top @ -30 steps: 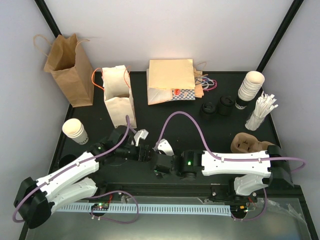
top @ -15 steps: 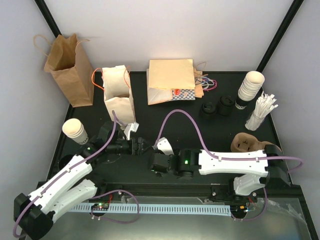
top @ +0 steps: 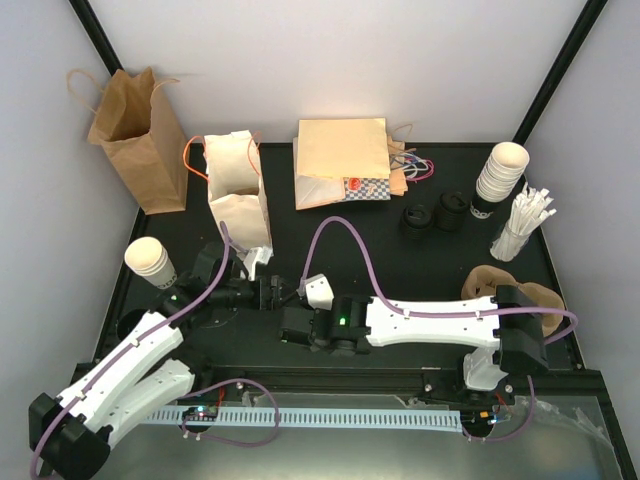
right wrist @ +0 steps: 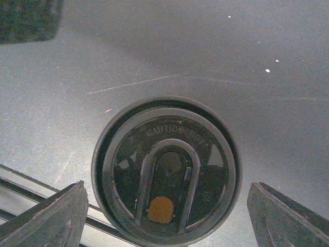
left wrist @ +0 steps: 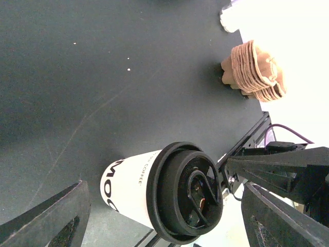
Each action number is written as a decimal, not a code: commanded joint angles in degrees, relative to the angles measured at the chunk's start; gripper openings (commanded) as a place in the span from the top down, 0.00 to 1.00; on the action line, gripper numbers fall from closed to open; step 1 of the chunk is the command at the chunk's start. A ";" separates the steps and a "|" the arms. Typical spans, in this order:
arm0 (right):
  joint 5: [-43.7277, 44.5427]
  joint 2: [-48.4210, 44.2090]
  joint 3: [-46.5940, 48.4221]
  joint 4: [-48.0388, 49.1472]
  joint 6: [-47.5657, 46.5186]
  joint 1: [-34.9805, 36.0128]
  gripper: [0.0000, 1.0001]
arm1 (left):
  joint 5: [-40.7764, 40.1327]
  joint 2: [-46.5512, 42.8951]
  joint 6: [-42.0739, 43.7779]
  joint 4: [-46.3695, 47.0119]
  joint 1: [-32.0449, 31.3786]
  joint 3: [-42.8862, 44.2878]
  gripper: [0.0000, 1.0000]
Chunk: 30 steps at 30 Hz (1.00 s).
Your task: Pack the takeout coffee
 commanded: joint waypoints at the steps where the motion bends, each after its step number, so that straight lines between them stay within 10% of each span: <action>1: 1.61 0.59 1.38 -1.83 3.80 -1.04 0.13 | 0.33 -0.38 1.57 -0.95 0.72 -0.06 0.18; 30: 0.25 2.05 1.31 -1.77 2.69 -2.45 0.21 | 1.23 1.24 3.29 -1.65 1.70 0.47 0.18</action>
